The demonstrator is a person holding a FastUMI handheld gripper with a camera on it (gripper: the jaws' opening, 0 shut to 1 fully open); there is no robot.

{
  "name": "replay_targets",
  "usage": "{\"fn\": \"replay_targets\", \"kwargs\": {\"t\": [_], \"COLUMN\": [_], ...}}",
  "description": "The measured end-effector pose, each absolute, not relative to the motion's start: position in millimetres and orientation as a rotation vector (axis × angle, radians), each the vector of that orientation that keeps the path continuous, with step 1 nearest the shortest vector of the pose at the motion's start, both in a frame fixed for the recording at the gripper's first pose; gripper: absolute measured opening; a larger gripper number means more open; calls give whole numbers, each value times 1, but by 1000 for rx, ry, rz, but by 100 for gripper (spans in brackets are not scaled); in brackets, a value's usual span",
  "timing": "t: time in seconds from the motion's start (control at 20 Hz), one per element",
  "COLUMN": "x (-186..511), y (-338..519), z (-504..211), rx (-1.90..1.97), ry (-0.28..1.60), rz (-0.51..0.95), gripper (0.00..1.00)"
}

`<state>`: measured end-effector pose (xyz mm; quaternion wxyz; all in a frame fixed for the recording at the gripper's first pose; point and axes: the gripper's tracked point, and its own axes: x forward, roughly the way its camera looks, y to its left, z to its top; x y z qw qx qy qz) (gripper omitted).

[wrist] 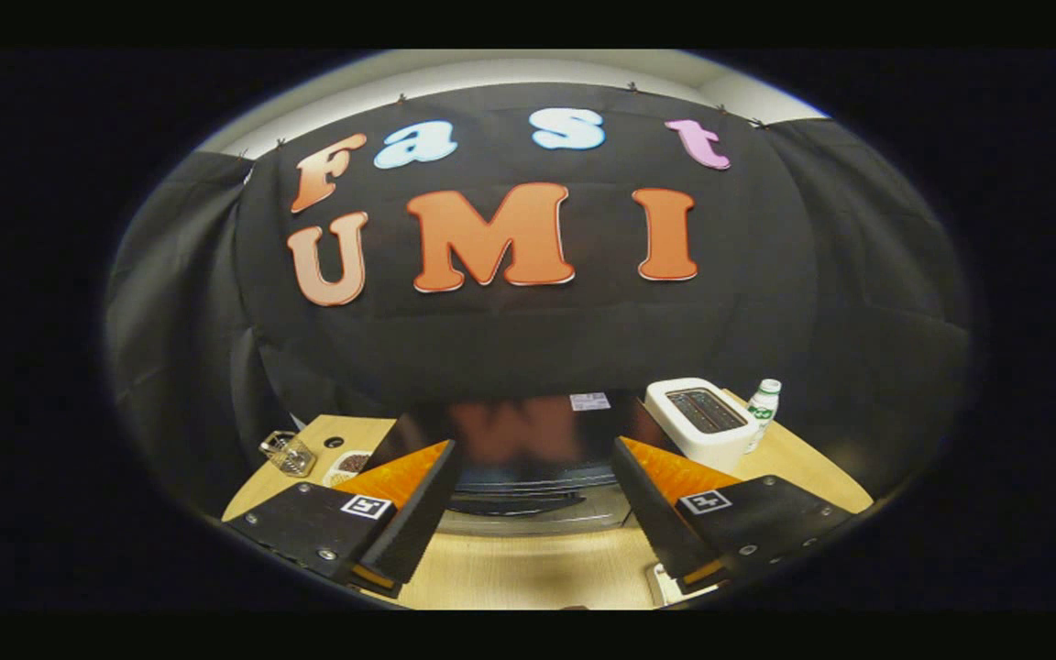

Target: Open the toaster oven, put the food inside, and close the toaster oven door.

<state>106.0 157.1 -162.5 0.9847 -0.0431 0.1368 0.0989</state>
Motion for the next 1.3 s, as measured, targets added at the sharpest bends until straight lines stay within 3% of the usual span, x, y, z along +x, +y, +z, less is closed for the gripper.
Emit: {"fn": "replay_targets", "kwargs": {"t": [0.55, 1.3], "x": [138, 62], "y": [182, 153], "z": [-235, -252], "rx": [-180, -144], "ry": [425, 481], "rz": [213, 195], "gripper": [98, 99]}}
